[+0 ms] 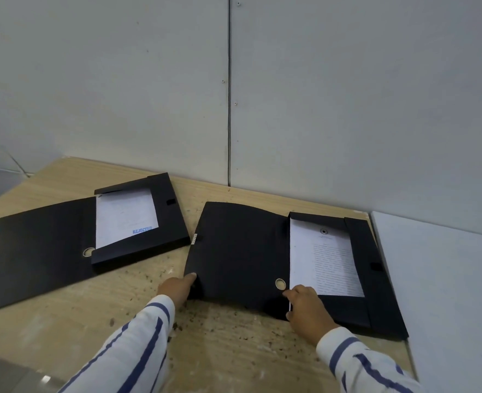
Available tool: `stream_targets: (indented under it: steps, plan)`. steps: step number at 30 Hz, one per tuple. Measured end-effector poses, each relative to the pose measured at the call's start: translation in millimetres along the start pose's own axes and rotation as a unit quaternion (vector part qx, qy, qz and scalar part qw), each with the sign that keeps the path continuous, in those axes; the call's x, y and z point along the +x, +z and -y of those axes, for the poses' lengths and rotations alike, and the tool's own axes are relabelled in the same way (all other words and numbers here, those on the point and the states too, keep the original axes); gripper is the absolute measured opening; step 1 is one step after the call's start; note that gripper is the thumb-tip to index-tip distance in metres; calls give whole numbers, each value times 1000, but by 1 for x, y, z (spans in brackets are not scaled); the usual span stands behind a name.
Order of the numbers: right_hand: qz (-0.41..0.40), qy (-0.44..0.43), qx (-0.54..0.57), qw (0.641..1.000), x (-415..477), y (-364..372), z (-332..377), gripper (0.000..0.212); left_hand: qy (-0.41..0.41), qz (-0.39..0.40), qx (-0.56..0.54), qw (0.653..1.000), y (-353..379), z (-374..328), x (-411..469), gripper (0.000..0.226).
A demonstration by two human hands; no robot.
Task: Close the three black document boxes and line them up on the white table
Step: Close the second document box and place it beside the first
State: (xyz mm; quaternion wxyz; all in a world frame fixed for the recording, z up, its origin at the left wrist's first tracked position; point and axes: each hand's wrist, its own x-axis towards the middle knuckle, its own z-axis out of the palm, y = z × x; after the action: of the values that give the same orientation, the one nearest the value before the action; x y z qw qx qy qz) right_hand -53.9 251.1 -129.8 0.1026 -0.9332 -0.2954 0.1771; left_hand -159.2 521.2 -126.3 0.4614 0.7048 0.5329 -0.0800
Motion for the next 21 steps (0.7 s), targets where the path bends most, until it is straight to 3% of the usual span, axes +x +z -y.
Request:
stream_targets:
  steps: [7, 15, 19, 21]
  plan:
    - [-15, 9, 37, 999, -4, -1, 0, 48, 110, -77, -76, 988, -30, -30, -30, 24]
    - [-51, 33, 191, 980, -6, -15, -13, 44, 195, 105, -168, 961, -20, -104, -97, 14]
    - [-78, 47, 238, 967, -11, -33, -37, 42, 289, 120, -139, 939, 22, -129, -129, 47]
    - [-92, 52, 270, 957, -14, -47, -52, 40, 320, 119, -142, 929, 47, -138, -139, 48]
